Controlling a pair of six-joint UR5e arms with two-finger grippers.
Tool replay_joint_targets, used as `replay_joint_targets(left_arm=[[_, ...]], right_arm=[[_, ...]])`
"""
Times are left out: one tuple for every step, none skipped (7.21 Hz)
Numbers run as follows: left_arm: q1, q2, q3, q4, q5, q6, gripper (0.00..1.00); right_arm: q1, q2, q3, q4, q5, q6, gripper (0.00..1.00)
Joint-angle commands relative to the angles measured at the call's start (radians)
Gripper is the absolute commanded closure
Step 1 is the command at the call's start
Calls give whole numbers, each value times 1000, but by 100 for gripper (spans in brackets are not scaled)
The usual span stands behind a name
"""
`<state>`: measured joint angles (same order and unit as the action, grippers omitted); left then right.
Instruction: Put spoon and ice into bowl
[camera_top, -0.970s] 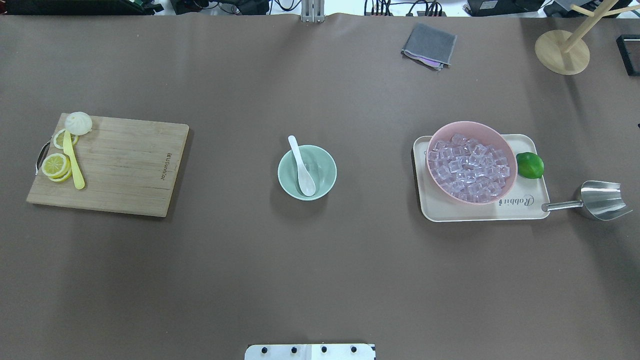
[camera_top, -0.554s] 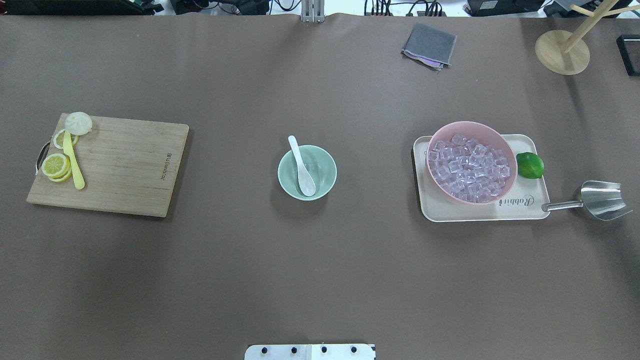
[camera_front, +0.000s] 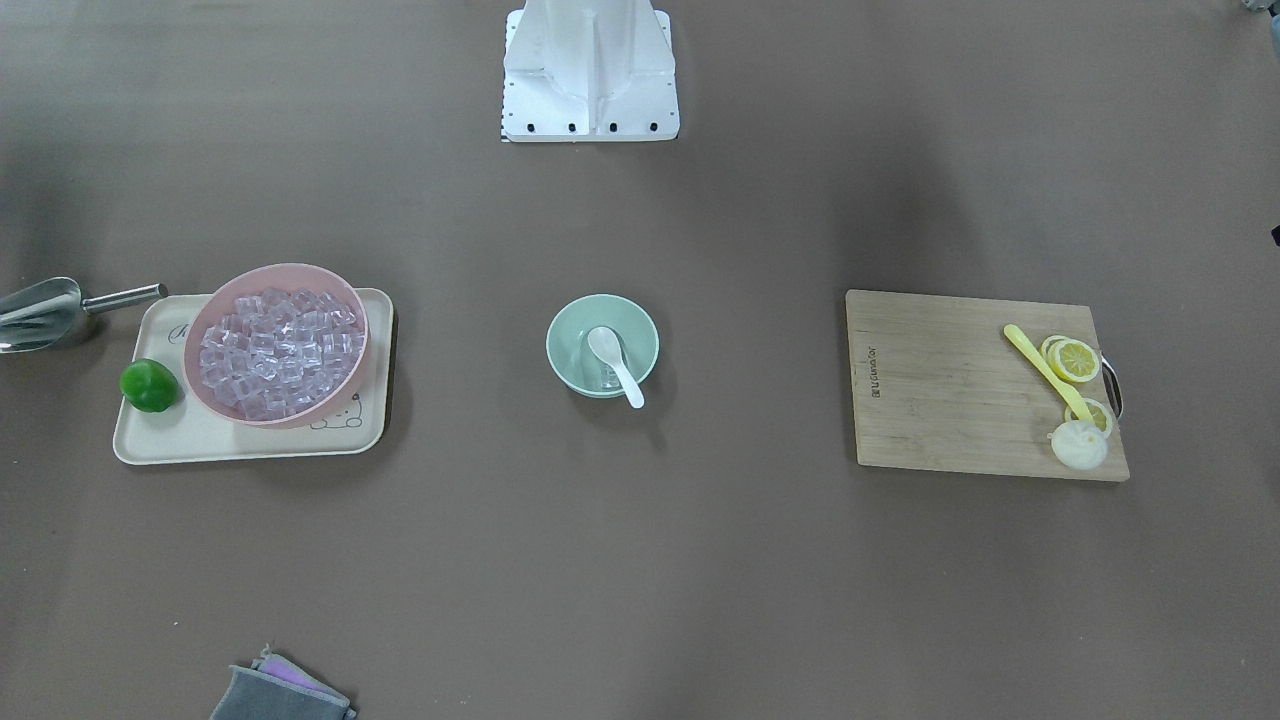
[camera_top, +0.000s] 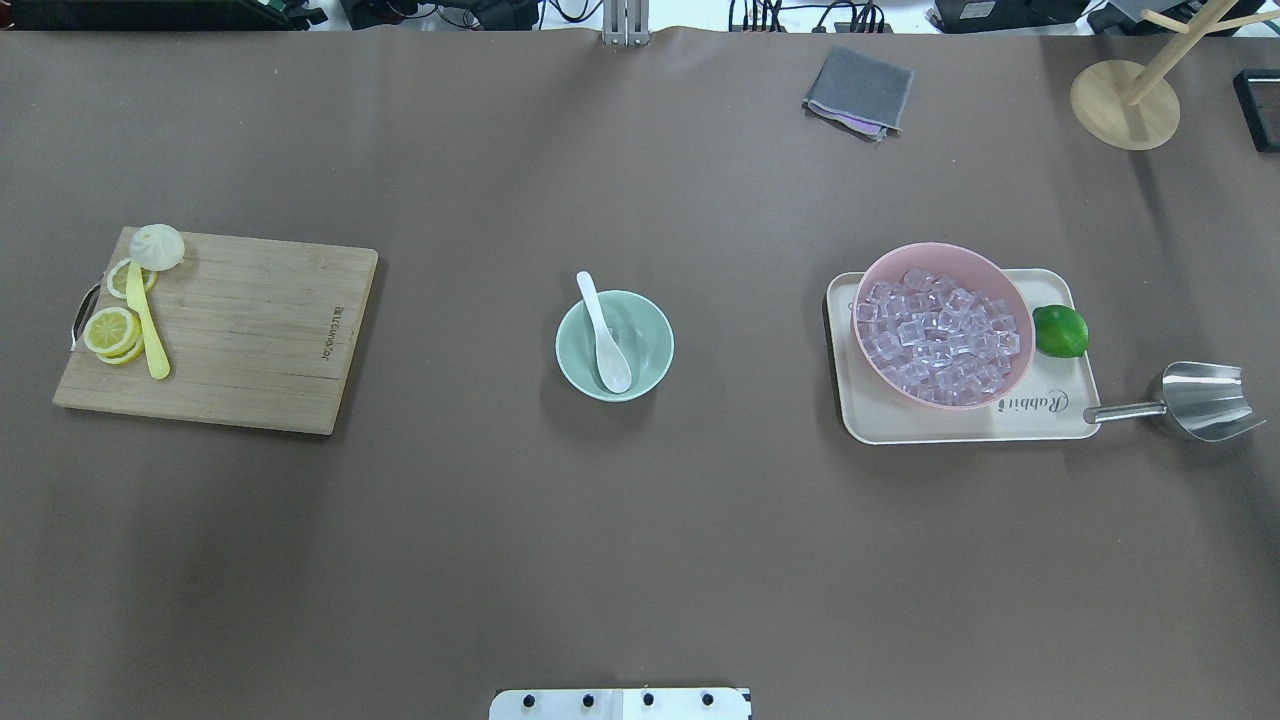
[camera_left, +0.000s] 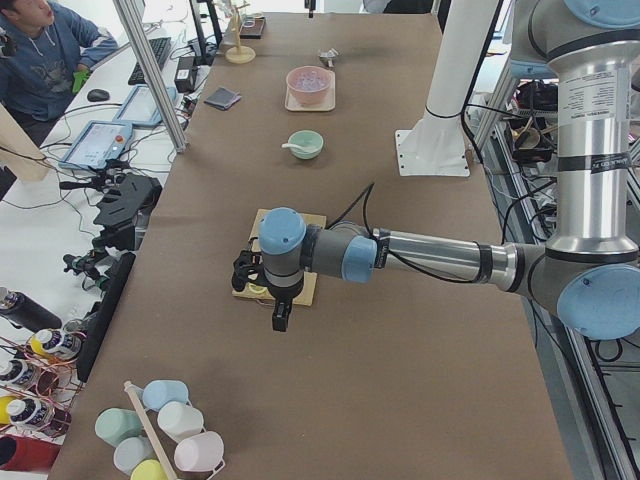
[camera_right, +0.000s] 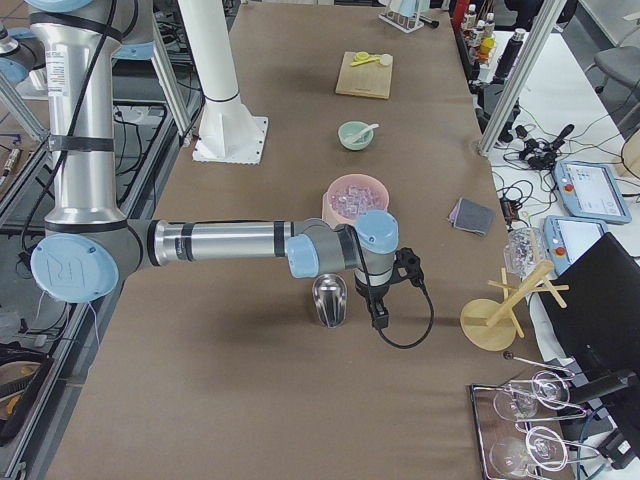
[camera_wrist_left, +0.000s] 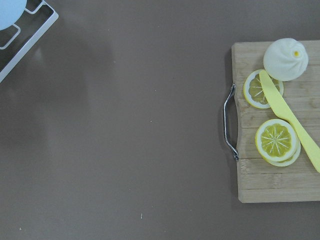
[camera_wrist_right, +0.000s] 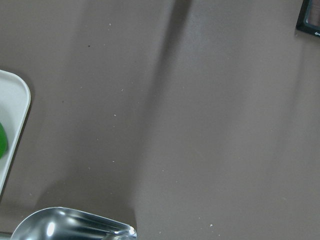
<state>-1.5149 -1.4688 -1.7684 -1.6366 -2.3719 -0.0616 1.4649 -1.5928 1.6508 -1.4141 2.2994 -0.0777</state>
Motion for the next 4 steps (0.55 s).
replay_joint_targets(left_arm=[[-18, 18, 9, 0, -3, 2, 2], [-19, 18, 27, -8, -3, 3, 2], [-19, 18, 39, -9, -7, 0, 2], [-19, 19, 38, -11, -9, 5, 2]], right_arm=[[0, -3, 1, 1, -2, 1, 0], [0, -3, 3, 1, -2, 1, 0], [0, -3, 4, 1, -2, 1, 0], [0, 1, 3, 1, -2, 3, 0]])
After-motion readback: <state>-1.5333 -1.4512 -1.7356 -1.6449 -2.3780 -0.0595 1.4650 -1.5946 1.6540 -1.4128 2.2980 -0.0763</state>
